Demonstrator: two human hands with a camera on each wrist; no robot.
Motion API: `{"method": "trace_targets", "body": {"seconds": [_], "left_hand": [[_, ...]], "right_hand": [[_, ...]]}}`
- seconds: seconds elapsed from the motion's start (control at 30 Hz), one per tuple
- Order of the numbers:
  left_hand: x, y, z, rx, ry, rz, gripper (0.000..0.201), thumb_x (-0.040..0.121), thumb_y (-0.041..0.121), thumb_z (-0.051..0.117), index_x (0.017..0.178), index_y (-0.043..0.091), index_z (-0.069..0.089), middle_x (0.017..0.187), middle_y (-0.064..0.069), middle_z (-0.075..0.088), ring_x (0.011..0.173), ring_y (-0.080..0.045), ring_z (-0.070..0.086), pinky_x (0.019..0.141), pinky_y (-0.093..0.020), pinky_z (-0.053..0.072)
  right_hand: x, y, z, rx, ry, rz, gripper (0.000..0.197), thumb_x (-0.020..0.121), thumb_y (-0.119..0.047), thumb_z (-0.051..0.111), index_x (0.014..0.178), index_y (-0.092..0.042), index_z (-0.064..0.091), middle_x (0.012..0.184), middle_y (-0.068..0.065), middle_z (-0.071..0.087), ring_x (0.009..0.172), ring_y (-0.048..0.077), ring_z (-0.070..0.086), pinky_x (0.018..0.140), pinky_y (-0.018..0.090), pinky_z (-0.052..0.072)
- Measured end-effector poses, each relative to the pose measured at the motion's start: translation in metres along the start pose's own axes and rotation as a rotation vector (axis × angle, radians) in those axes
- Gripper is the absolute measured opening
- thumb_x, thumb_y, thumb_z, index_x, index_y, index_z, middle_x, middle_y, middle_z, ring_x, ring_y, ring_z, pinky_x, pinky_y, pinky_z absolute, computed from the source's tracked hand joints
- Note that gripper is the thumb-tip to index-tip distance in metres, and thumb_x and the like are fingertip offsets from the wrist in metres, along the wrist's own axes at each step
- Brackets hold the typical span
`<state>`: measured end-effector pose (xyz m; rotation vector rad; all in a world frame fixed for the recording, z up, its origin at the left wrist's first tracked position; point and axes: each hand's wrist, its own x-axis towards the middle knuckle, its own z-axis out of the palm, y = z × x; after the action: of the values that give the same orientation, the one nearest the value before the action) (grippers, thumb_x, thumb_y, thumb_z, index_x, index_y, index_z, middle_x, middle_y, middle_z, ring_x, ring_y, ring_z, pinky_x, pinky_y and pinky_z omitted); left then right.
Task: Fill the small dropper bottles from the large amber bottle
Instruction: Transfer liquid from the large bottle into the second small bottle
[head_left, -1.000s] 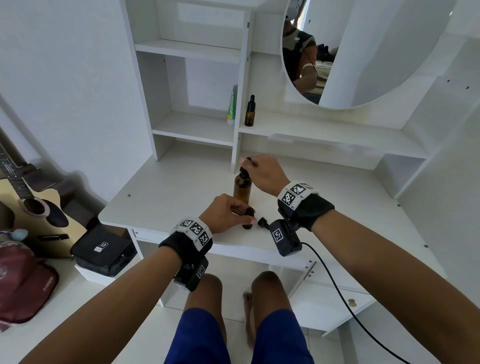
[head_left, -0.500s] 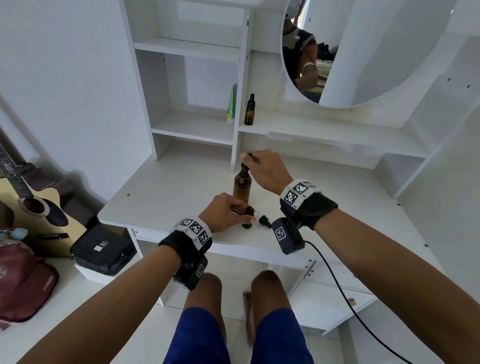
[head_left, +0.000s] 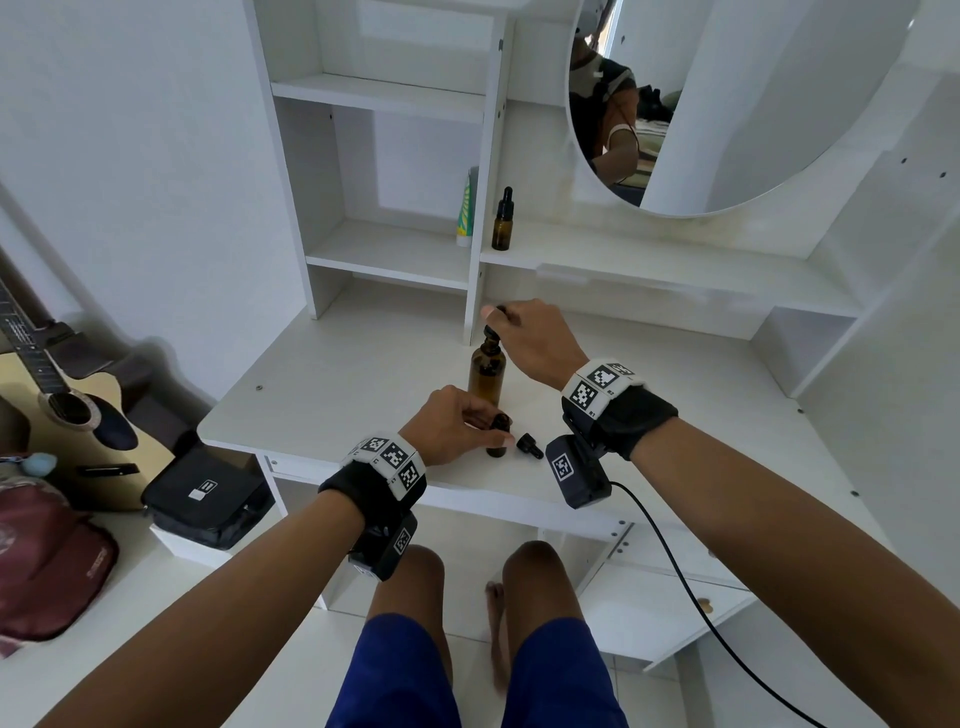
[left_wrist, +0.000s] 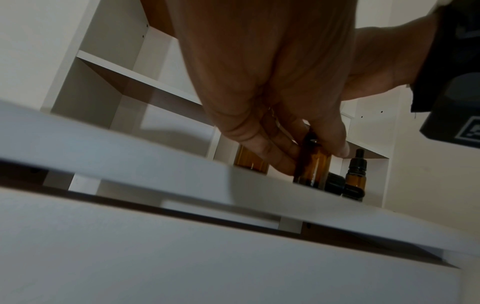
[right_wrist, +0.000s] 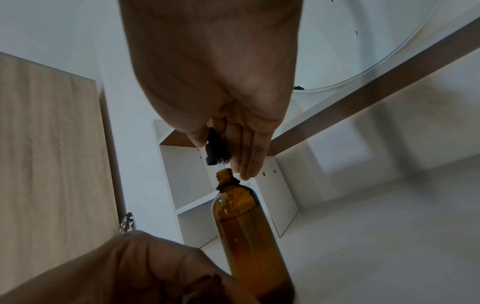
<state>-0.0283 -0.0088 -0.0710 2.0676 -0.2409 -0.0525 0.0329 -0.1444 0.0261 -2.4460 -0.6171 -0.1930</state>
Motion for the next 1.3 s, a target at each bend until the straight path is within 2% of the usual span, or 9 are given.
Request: {"method": "trace_targets", "body": {"seconds": [0.17, 0.27, 0.5, 0.67, 0.77, 1.03, 1.13, 1.27, 1.3], "left_hand": [[-0.0002, 0.0009, 0.0002, -0.007, 0.001, 0.003, 0.024, 0.076, 0.021, 0.083, 0.098, 0.012, 0.078, 0.093, 0.002, 0.076, 0.081, 0.001, 0.070, 0.075, -0.006, 0.050], [-0.0003, 0.0011, 0.0003, -0.015, 0.002, 0.004, 0.025, 0.076, 0.021, 0.083, 0.098, 0.011, 0.078, 0.093, 0.001, 0.077, 0.081, 0.000, 0.070, 0.075, -0.006, 0.049], [-0.0010, 0.0025, 0.0003, -0.020, -0.001, -0.003, 0.024, 0.076, 0.021, 0.083, 0.098, 0.011, 0.078, 0.092, 0.001, 0.077, 0.080, 0.001, 0.070, 0.073, -0.004, 0.048], [-0.0014, 0.0033, 0.0000, -0.018, -0.001, 0.001, 0.024, 0.076, 0.020, 0.082, 0.098, 0.010, 0.078, 0.092, 0.001, 0.076, 0.078, 0.003, 0.069, 0.073, -0.005, 0.049], [-0.0013, 0.0031, -0.0005, -0.011, -0.004, 0.000, 0.024, 0.076, 0.020, 0.083, 0.098, 0.011, 0.078, 0.093, 0.000, 0.077, 0.079, 0.001, 0.070, 0.074, -0.005, 0.049], [-0.0004, 0.0021, -0.0001, -0.005, -0.005, 0.004, 0.024, 0.076, 0.019, 0.082, 0.098, 0.010, 0.077, 0.093, 0.000, 0.076, 0.076, 0.007, 0.068, 0.072, -0.003, 0.048], [-0.0005, 0.0023, 0.0000, 0.005, -0.006, 0.010, 0.024, 0.076, 0.019, 0.082, 0.098, 0.010, 0.077, 0.093, 0.001, 0.076, 0.075, 0.008, 0.067, 0.072, -0.003, 0.047], [-0.0001, 0.0024, -0.0003, 0.007, -0.005, 0.014, 0.024, 0.076, 0.019, 0.082, 0.098, 0.010, 0.077, 0.092, 0.001, 0.076, 0.074, 0.010, 0.066, 0.072, -0.003, 0.047], [-0.0001, 0.0023, -0.0002, 0.005, -0.003, 0.014, 0.024, 0.076, 0.019, 0.082, 0.098, 0.010, 0.077, 0.092, 0.001, 0.076, 0.074, 0.009, 0.067, 0.073, -0.003, 0.047]], "right_hand": [[0.0005, -0.0004, 0.0007, 0.033, 0.004, -0.005, 0.050, 0.103, -0.027, 0.043, 0.057, -0.014, 0.031, 0.054, -0.001, 0.036, 0.050, 0.013, 0.033, 0.053, 0.030, 0.029], [0.0006, 0.0011, 0.0015, 0.017, 0.014, -0.017, 0.048, 0.104, -0.024, 0.041, 0.057, -0.017, 0.032, 0.054, -0.003, 0.038, 0.050, 0.011, 0.034, 0.051, 0.026, 0.028], [-0.0008, 0.0000, 0.0018, 0.013, 0.013, 0.001, 0.050, 0.103, -0.032, 0.043, 0.056, -0.017, 0.034, 0.055, -0.002, 0.040, 0.052, 0.011, 0.036, 0.053, 0.023, 0.032], [-0.0004, 0.0005, 0.0030, 0.012, 0.000, -0.008, 0.047, 0.104, -0.027, 0.042, 0.060, -0.013, 0.035, 0.056, -0.002, 0.038, 0.051, 0.011, 0.035, 0.051, 0.023, 0.029], [-0.0011, -0.0003, 0.0021, 0.012, 0.000, -0.010, 0.048, 0.104, -0.026, 0.042, 0.058, -0.015, 0.032, 0.055, -0.002, 0.037, 0.051, 0.011, 0.034, 0.051, 0.024, 0.028], [-0.0033, -0.0063, 0.0013, 0.021, -0.006, 0.002, 0.050, 0.103, -0.030, 0.044, 0.056, -0.018, 0.033, 0.054, -0.006, 0.037, 0.049, 0.007, 0.034, 0.050, 0.016, 0.026], [-0.0017, -0.0045, 0.0028, 0.029, -0.015, 0.002, 0.049, 0.104, -0.026, 0.043, 0.057, -0.017, 0.032, 0.055, -0.003, 0.037, 0.050, 0.008, 0.034, 0.050, 0.017, 0.026], [0.0008, -0.0002, 0.0041, 0.033, -0.021, 0.004, 0.046, 0.103, -0.028, 0.042, 0.064, -0.005, 0.046, 0.060, 0.004, 0.048, 0.055, 0.015, 0.041, 0.052, 0.020, 0.030], [0.0007, -0.0004, 0.0037, 0.034, -0.018, 0.003, 0.046, 0.103, -0.028, 0.042, 0.063, -0.006, 0.045, 0.060, 0.003, 0.047, 0.055, 0.015, 0.040, 0.052, 0.021, 0.030]]}}
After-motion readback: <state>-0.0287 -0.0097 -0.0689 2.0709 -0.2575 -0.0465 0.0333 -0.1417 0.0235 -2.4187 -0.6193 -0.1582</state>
